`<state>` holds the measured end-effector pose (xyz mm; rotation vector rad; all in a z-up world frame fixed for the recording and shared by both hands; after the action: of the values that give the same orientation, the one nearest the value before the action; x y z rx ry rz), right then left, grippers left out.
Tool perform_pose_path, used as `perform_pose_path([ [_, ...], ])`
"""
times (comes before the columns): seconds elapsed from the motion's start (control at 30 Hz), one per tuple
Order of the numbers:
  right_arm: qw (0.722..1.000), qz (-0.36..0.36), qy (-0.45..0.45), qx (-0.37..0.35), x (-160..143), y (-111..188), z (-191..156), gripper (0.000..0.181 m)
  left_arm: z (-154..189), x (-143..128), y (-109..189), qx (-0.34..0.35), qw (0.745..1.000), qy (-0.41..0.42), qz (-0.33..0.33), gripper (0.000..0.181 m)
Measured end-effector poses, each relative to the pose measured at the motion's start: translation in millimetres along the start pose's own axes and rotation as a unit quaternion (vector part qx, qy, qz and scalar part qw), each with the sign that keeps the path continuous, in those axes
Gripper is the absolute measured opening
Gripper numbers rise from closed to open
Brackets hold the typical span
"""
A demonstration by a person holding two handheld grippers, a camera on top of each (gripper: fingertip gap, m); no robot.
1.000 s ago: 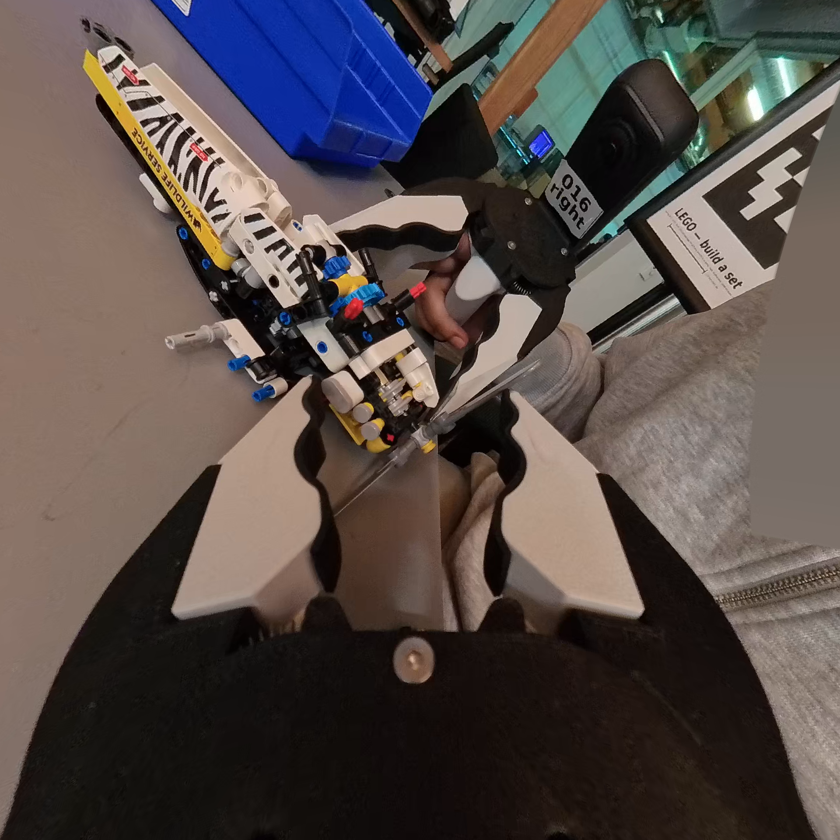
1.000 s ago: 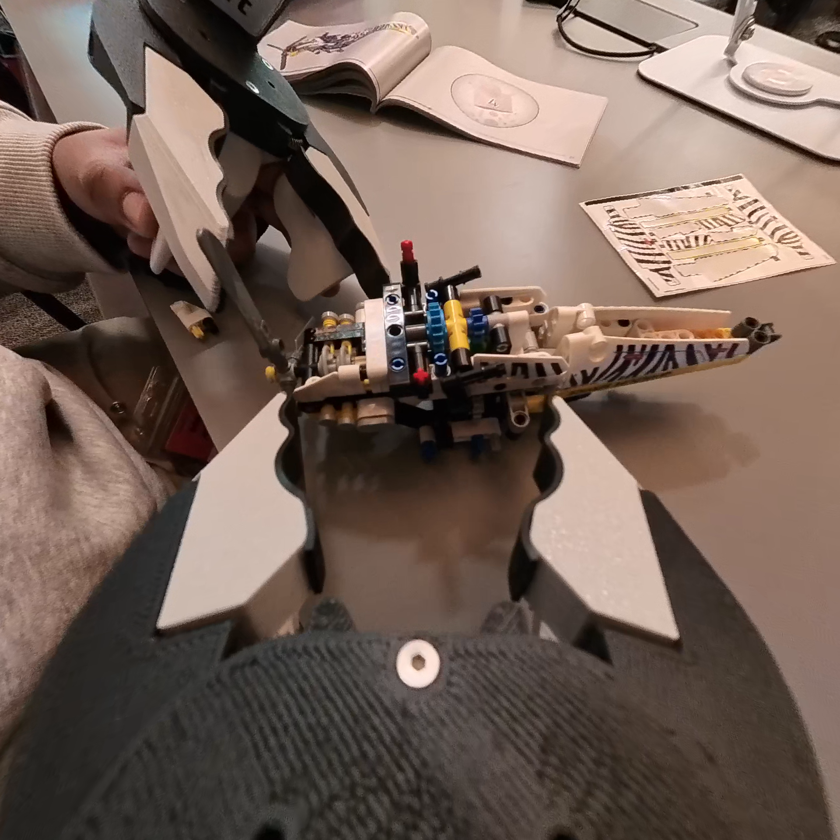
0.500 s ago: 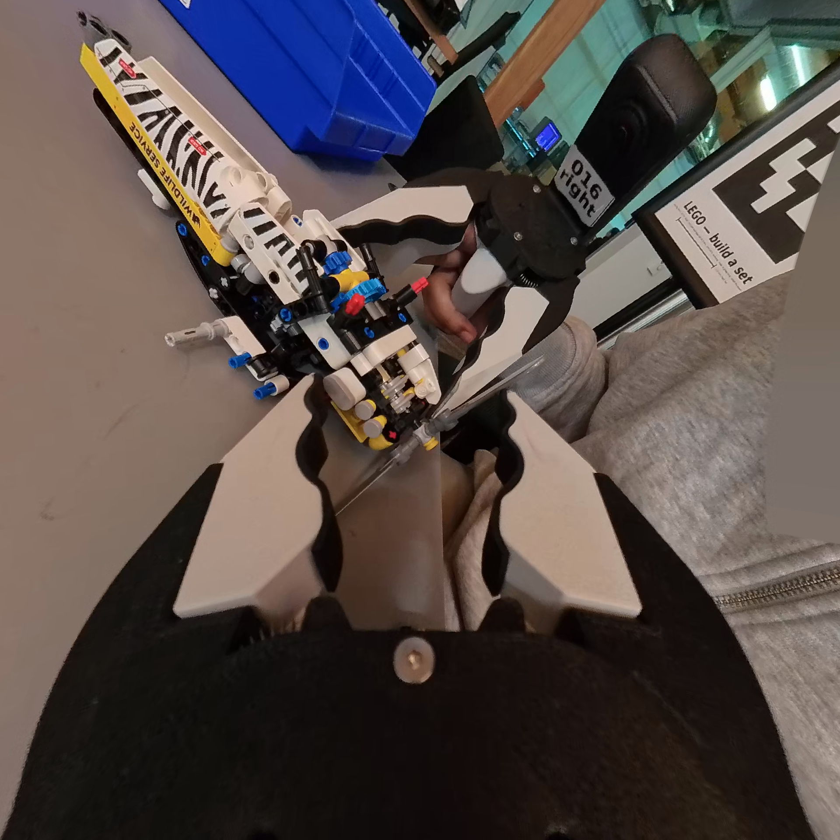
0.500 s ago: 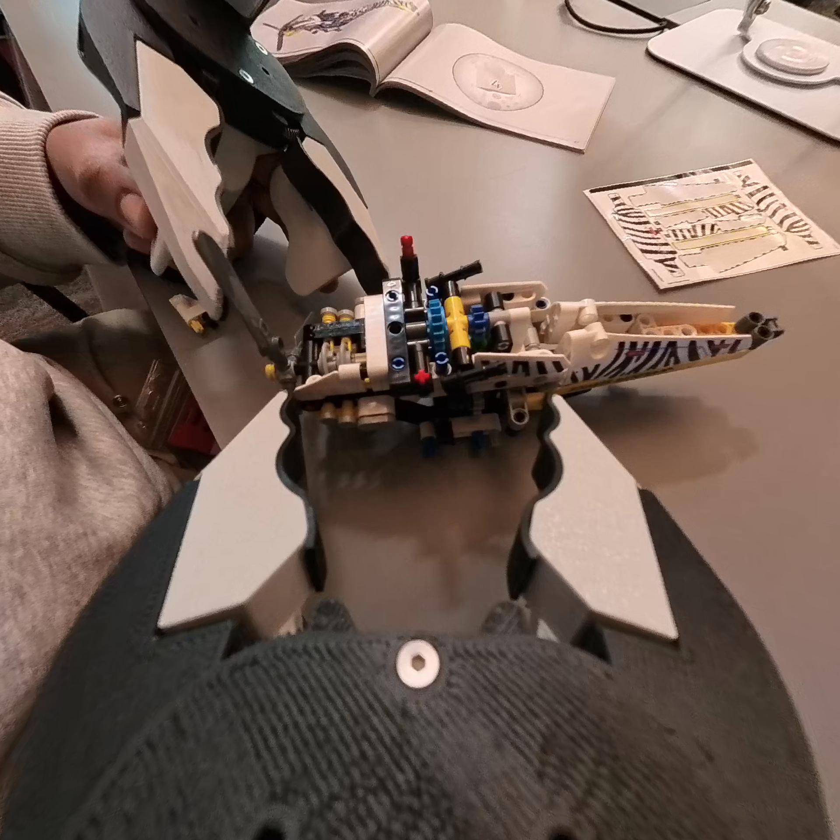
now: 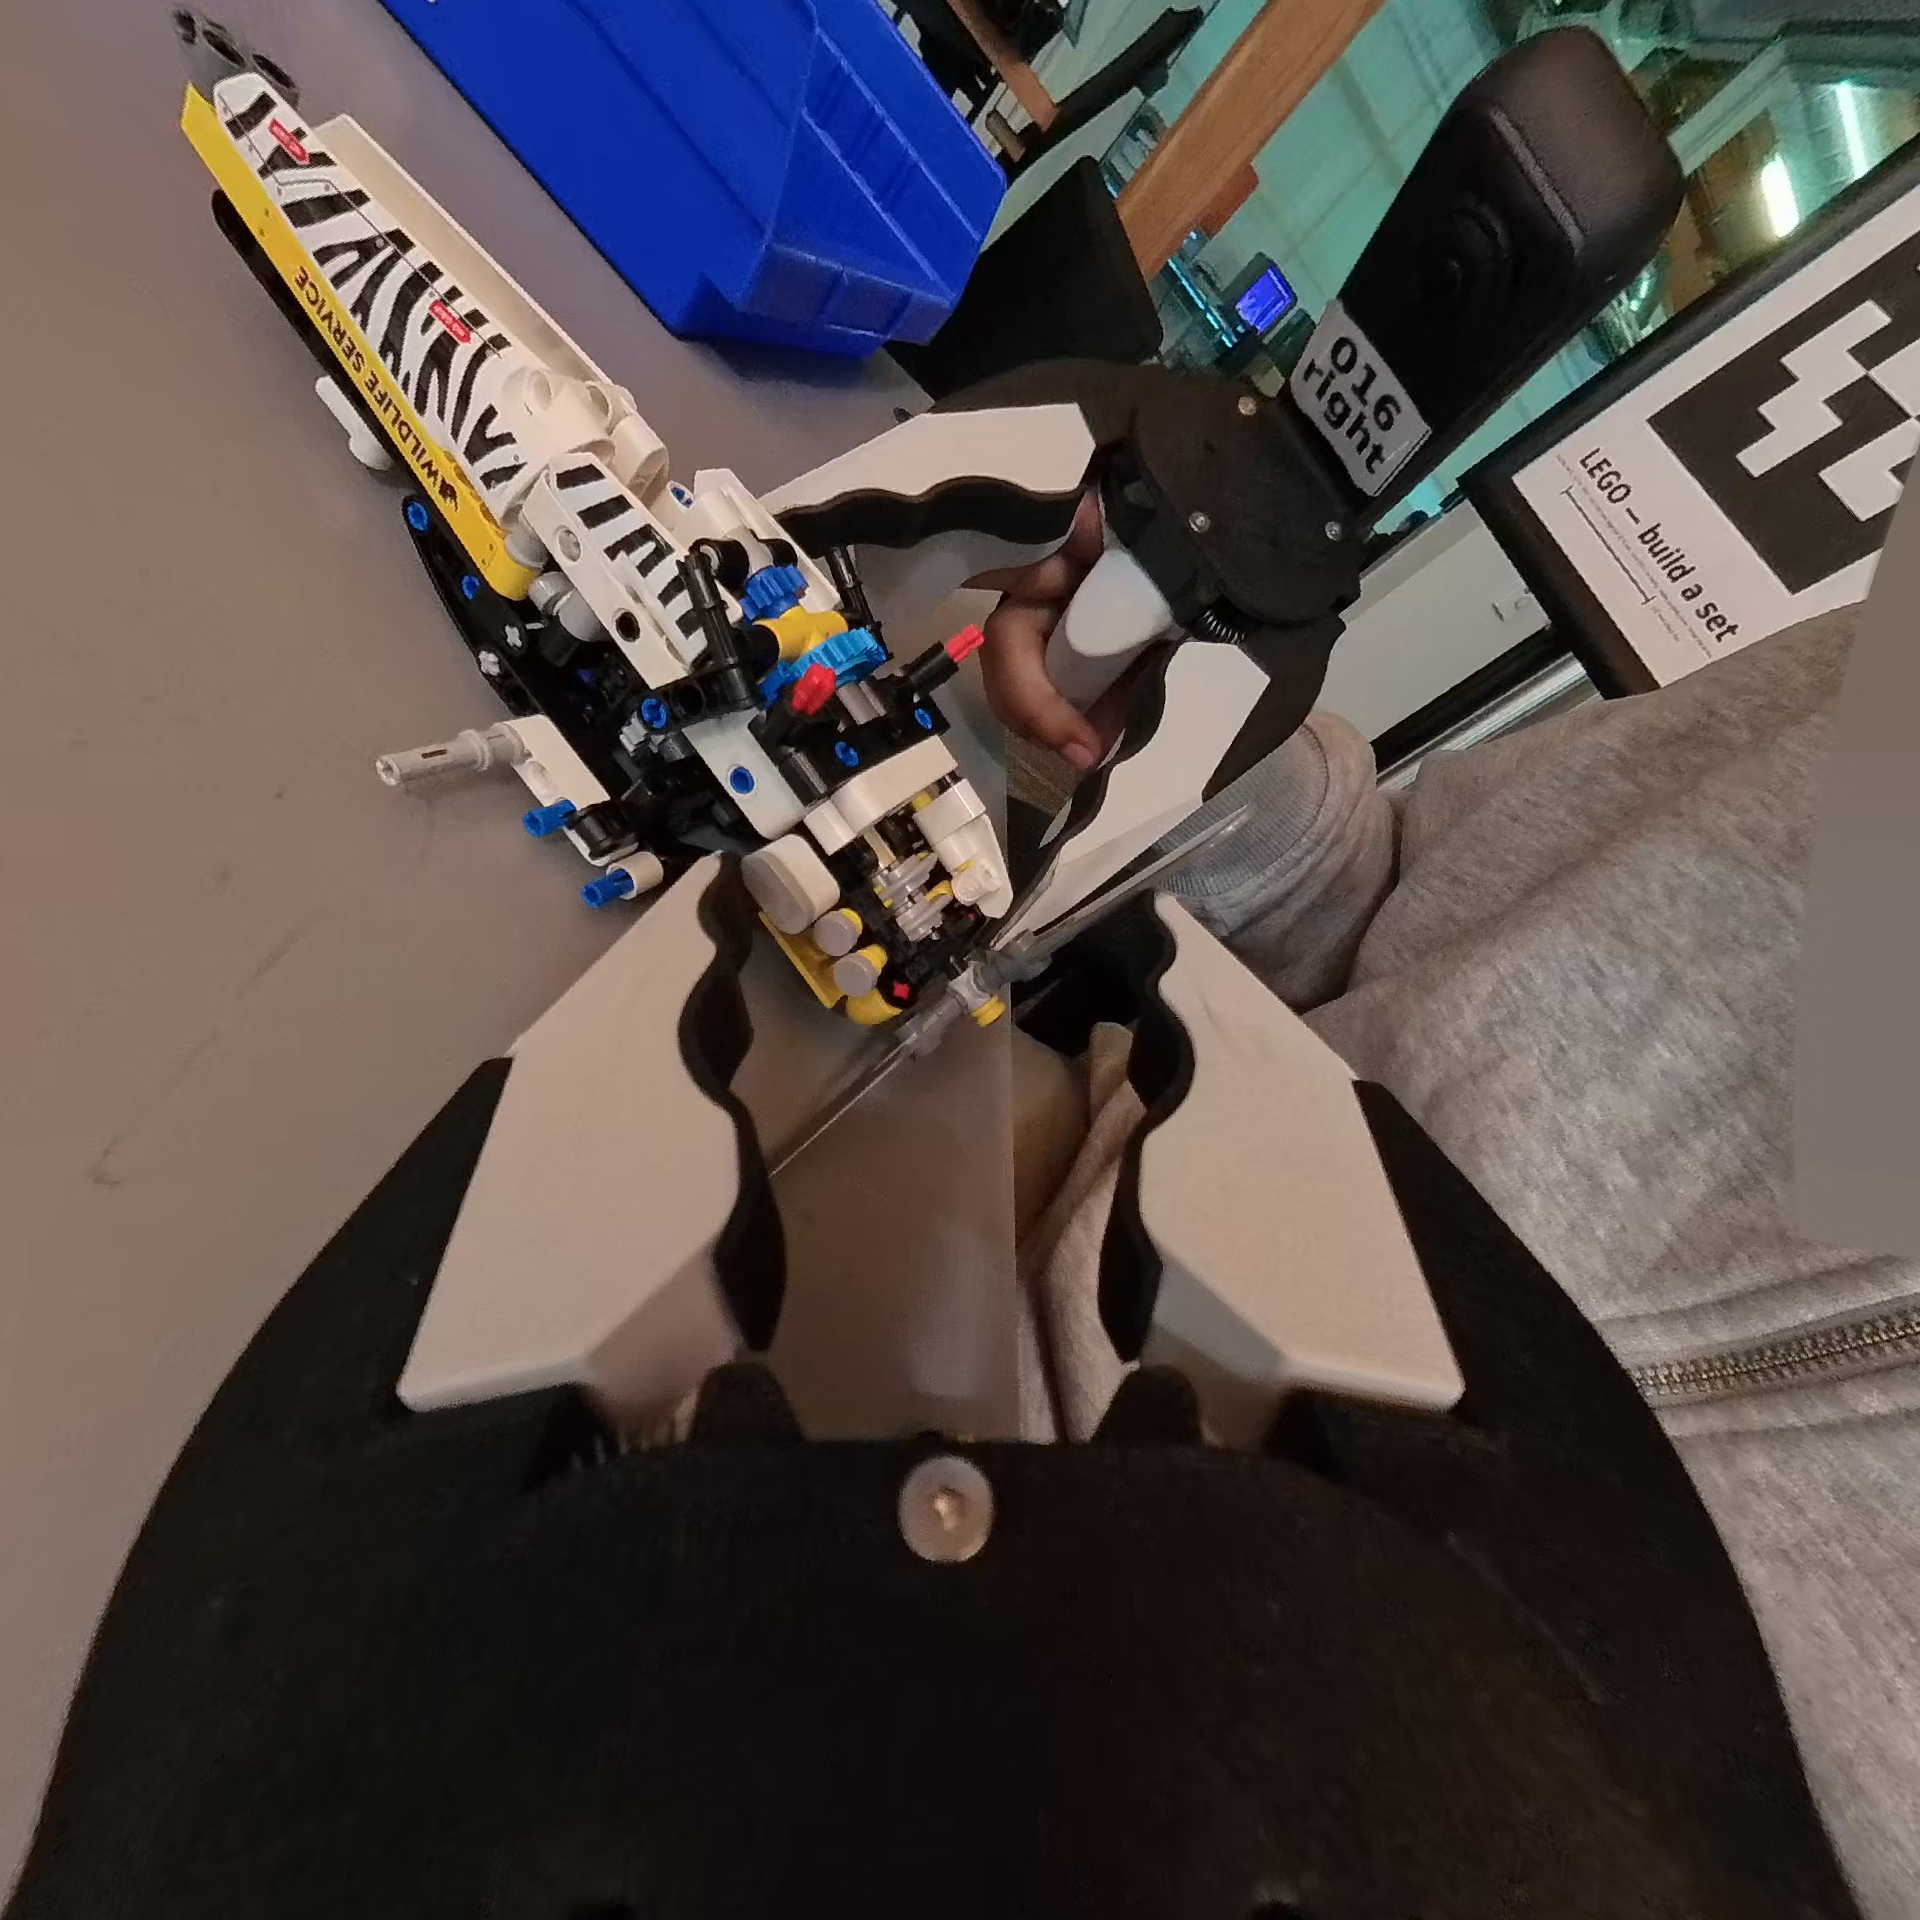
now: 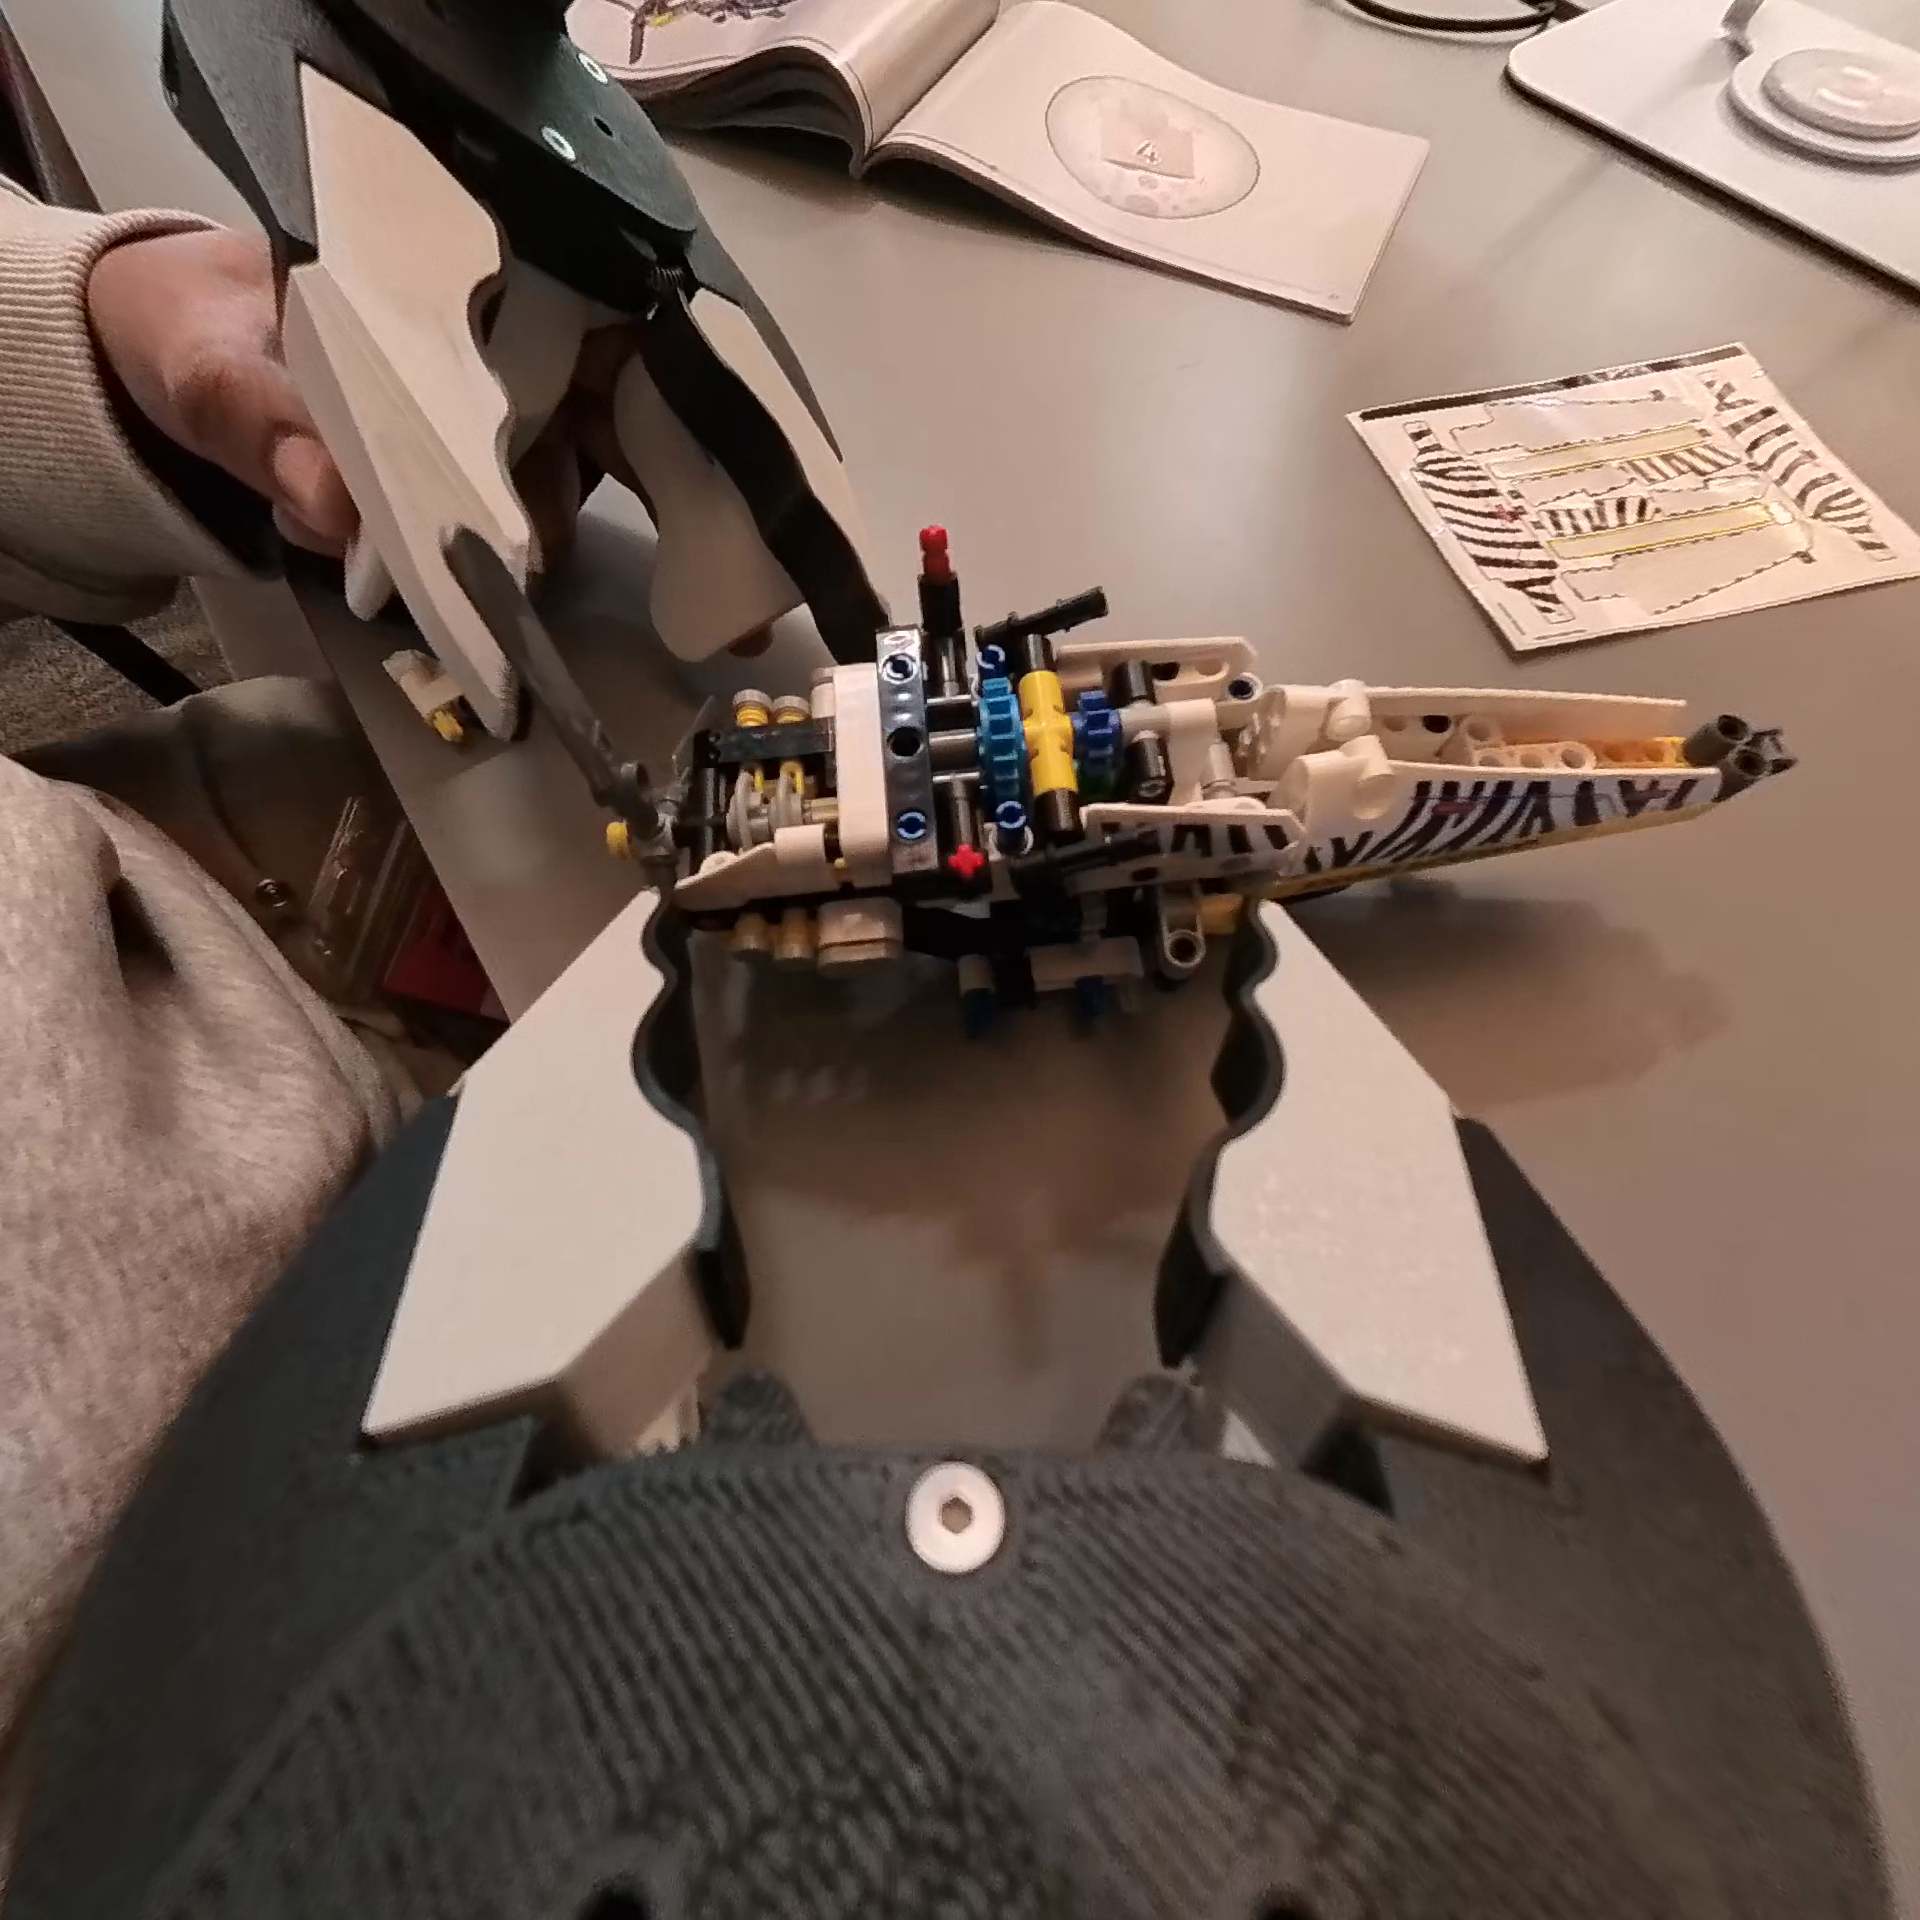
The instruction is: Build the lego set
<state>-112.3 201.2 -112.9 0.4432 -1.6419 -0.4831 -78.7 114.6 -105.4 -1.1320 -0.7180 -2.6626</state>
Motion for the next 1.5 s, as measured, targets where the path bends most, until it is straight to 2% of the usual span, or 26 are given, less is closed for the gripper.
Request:
perform_pose_path([
  [0.57,1.0,-0.006,-0.002,0.001,-0.4,0.0,0.2,0.103,0.3,-1.3,-1.1,0.005,1.0,-0.004,-0.005,0.071],
  [0.83,0.999,0.033,-0.011,0.008,-2.8,1.1,-0.7,0.106,0.9,0.5,1.6,-0.008,1.0,0.002,0.003,0.068],
  [0.9,0.999,0.043,-0.016,0.009,-2.4,3.6,-0.9,0.115,-0.1,1.1,2.0,-0.009,1.0,0.007,0.005,0.068],
  [1.0,0.997,0.076,-0.018,-0.001,3.1,10.1,1.0,0.115,-0.7,1.2,1.7,-0.008,1.0,0.009,0.004,0.069],
  [1.1,0.997,0.077,-0.01,-0.011,4.1,10.0,1.1,0.115,-0.9,1.3,1.4,-0.007,1.0,0.01,0.004,0.069],
  [1.23,0.996,0.063,0.033,-0.045,5.1,7.5,-0.7,0.107,-1.6,1.6,1.2,-0.005,1.0,0.011,0.004,0.069],
  [1.5,0.996,0.068,0.046,-0.034,7.7,6.2,-5.1,0.095,-2.3,1.5,1.0,-0.005,1.0,0.015,0.004,0.069],
])
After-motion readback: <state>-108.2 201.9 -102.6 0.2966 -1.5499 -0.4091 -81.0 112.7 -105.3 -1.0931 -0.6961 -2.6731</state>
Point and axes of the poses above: each gripper's, where its closed fingertips meet, y back along the fingers, x out of its top, z = x × y across the jaws, the point moved 4 cm from there along y, back along the fingers, and after that the axes turned 13 degrees about x, right-handed, at the moved point
